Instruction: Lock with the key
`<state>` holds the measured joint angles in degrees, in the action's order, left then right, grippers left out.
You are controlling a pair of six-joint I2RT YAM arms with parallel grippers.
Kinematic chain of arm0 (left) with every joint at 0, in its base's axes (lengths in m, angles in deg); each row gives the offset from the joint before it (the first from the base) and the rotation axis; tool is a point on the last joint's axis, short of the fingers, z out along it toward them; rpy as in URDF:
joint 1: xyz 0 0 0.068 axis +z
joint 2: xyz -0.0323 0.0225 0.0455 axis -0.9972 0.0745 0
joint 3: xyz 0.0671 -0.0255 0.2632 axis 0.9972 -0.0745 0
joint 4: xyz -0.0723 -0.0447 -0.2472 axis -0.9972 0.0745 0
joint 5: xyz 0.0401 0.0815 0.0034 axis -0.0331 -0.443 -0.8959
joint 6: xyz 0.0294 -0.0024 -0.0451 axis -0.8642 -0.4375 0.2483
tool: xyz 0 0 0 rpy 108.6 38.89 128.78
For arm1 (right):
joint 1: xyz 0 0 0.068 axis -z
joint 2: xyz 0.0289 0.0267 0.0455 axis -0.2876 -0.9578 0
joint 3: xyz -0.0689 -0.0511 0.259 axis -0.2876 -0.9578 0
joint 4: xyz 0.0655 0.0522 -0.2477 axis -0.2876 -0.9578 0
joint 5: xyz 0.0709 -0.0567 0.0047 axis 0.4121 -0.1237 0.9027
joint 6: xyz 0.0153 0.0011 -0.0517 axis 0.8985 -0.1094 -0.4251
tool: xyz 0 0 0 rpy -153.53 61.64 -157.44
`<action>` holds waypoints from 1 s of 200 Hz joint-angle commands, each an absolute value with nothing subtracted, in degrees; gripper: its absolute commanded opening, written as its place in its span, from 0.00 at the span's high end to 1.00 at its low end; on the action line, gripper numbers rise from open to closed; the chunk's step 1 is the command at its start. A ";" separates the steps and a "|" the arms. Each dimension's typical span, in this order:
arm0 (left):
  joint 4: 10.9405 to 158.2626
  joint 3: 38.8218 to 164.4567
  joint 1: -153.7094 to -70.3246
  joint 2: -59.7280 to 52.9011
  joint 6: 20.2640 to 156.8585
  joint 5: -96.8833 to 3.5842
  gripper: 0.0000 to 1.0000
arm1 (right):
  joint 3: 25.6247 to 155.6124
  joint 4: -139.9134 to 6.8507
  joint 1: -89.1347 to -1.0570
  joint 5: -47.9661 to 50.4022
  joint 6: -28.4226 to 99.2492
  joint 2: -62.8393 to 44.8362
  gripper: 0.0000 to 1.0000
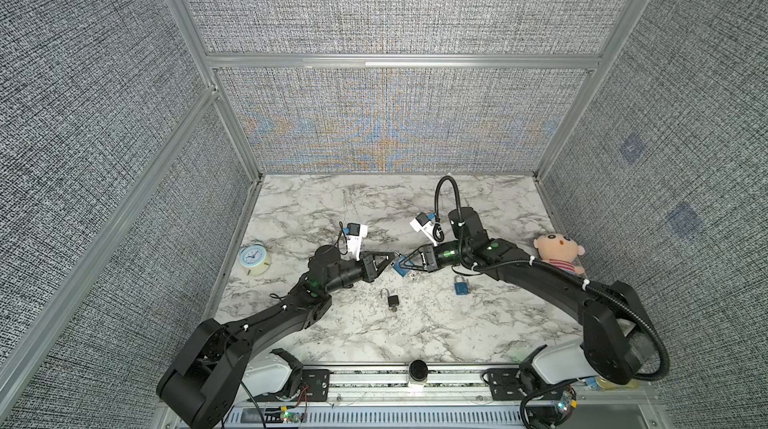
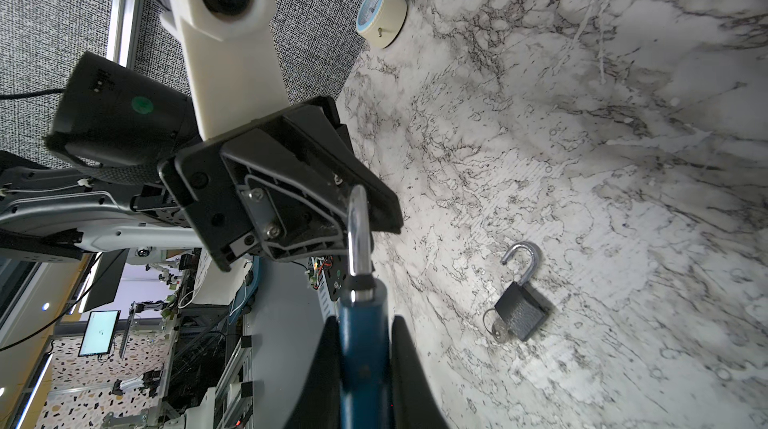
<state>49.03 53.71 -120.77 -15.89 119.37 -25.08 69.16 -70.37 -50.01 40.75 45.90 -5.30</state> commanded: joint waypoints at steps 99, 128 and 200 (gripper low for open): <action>44.66 52.17 -124.61 -15.63 118.03 -8.12 1.00 | 71.81 -52.62 -49.70 29.93 49.35 -7.62 1.00; 48.51 52.74 -124.51 -17.77 116.90 -14.19 1.00 | 70.98 -53.70 -49.68 29.44 48.92 -7.33 1.00; 56.72 57.16 -123.48 -21.48 114.11 -24.58 1.00 | 64.67 -52.06 -49.73 29.61 51.13 -5.69 0.94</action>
<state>57.99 56.14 -122.92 -20.65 117.65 -33.76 66.14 -59.85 -49.77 40.44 46.82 -5.67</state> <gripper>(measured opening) 0.131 0.130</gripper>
